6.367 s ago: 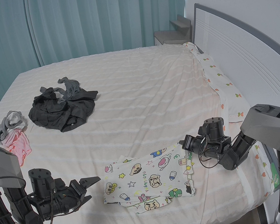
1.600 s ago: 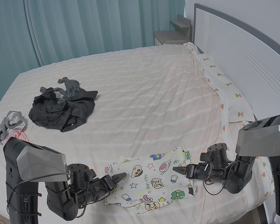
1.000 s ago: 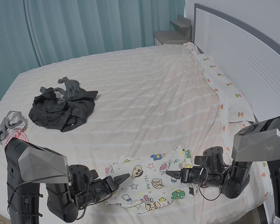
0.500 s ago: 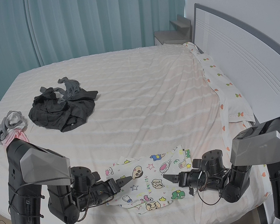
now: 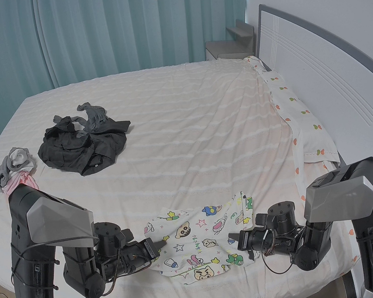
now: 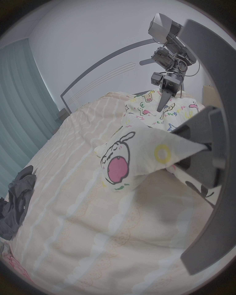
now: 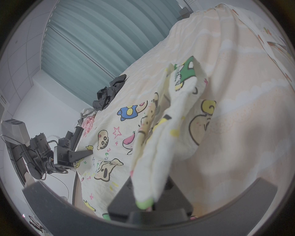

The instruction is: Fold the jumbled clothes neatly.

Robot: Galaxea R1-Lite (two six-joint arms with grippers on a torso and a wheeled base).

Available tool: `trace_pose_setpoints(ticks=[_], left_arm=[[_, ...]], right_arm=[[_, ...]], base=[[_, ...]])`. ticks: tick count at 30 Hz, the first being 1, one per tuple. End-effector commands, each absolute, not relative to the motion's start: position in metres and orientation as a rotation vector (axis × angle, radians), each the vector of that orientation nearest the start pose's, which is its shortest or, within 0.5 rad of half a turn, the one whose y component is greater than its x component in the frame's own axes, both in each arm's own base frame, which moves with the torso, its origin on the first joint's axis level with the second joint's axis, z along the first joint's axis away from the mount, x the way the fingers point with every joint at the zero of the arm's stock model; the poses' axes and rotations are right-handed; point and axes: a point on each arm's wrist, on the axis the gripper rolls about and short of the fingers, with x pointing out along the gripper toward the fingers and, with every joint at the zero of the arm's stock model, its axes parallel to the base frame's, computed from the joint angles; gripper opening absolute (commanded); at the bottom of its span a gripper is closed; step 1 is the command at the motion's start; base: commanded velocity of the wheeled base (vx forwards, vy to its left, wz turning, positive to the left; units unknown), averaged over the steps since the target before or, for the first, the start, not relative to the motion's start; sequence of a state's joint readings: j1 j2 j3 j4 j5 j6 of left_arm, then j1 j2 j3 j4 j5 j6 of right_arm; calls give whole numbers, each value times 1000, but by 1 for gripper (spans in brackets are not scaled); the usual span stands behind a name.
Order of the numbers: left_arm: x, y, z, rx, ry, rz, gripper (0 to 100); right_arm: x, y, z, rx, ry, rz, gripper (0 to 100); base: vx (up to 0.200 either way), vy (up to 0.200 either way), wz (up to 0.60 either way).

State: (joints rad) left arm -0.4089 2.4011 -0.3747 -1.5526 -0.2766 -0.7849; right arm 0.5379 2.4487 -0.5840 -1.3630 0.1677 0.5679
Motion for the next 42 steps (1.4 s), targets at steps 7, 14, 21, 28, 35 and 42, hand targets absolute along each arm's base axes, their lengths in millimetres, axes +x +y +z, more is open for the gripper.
trace_pose_setpoints(ticks=[7,14,21,28,35,42], left_arm=[[270,-124,-25,-709,704,-445,0],[265,-124,-17,-705,696,-453,0],[261,-125,-13,-703,694,-464,0],[262,-124,-14,-703,695,-462,0],[263,-122,-14,-701,691,-453,0],[263,-122,-14,-699,686,-445,0]], right_arm=[[293,177,-45,451,655,527,0],[292,175,-40,463,625,534,0],[289,169,-33,483,549,553,0],[286,170,-34,479,558,555,0],[286,170,-35,478,560,556,0],[286,170,-35,480,561,557,0]], base=[[0,0,0],[0,0,0],[0,0,0],[0,0,0],[0,0,0],[0,86,0]])
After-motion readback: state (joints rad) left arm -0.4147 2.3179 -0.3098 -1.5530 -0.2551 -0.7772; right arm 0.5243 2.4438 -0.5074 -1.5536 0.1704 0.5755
